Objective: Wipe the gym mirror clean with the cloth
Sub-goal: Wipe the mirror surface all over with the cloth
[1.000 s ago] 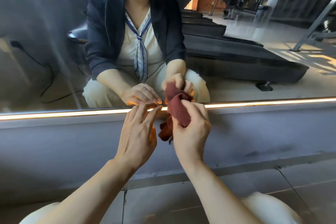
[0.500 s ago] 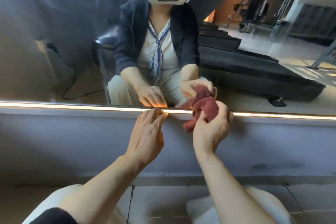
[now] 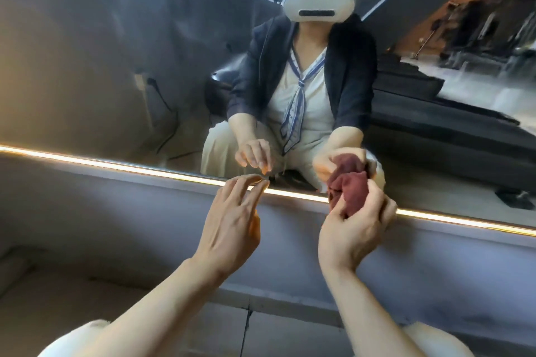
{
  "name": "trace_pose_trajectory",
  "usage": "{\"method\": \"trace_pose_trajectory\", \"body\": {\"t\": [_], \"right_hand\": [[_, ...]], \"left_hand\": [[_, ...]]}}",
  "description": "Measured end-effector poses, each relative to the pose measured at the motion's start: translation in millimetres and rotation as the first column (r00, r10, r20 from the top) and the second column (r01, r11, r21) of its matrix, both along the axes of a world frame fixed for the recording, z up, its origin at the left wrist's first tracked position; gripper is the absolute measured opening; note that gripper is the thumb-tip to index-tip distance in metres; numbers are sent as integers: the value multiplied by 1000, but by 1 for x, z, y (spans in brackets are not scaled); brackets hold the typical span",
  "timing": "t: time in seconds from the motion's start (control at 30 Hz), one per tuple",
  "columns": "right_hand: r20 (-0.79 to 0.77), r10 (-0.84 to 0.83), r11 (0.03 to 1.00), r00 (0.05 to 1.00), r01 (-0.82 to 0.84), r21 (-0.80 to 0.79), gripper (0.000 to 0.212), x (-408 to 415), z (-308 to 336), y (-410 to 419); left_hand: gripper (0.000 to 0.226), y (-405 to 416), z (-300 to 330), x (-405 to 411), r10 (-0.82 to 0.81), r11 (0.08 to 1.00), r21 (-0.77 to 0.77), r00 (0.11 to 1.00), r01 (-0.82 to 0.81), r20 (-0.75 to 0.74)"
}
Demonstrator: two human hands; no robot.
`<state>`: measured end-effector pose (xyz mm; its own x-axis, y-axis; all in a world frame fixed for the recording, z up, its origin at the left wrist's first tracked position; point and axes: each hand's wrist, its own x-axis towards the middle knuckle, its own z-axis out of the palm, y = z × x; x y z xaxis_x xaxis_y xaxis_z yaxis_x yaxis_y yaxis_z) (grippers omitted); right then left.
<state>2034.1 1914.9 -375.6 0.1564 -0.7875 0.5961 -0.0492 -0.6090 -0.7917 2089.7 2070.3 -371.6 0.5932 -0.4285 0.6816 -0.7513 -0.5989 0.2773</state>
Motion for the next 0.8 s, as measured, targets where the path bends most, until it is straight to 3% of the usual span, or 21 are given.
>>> {"method": "trace_pose_trajectory", "body": {"t": [0.07, 0.2, 0.27, 0.4, 0.47, 0.53, 0.6, 0.67, 0.8], "right_hand": [[-34, 32, 990, 999, -37, -136, 57, 12, -11, 17], [-223, 244, 891, 944, -309, -332, 65, 28, -34, 59], [-221, 285, 844, 933, -354, -403, 71, 32, -25, 66], [-23, 185, 769, 982, -160, -618, 29, 53, 26, 65], [-67, 143, 668, 987, -146, -730, 27, 70, 28, 69], [-216, 129, 478, 968, -251, -842, 28, 81, 3, 69], [-338, 146, 323, 930, -368, -872, 33, 81, -20, 65], [-353, 192, 308, 916, -397, -864, 31, 78, -15, 65], [-99, 174, 456, 980, -170, -873, 23, 90, 55, 74]], "left_hand": [[60, 5, -1, 7, 48, 999, -19, 999, -48, -22], [54, 13, -1, 15, 28, 999, -33, 1000, -28, -1], [50, 19, 1, 18, 44, 996, -73, 999, -44, -4], [58, 30, 8, 25, 155, 965, -204, 986, -166, -66], [52, 34, 9, 31, 201, 943, -258, 978, -210, -62], [42, 38, 12, 33, 235, 916, -320, 970, -244, -67], [49, 37, 16, 33, 236, 898, -361, 968, -253, -91], [50, 34, 19, 32, 224, 890, -390, 971, -237, -79], [47, 24, 23, 35, 195, 867, -462, 980, -188, -34]]}}
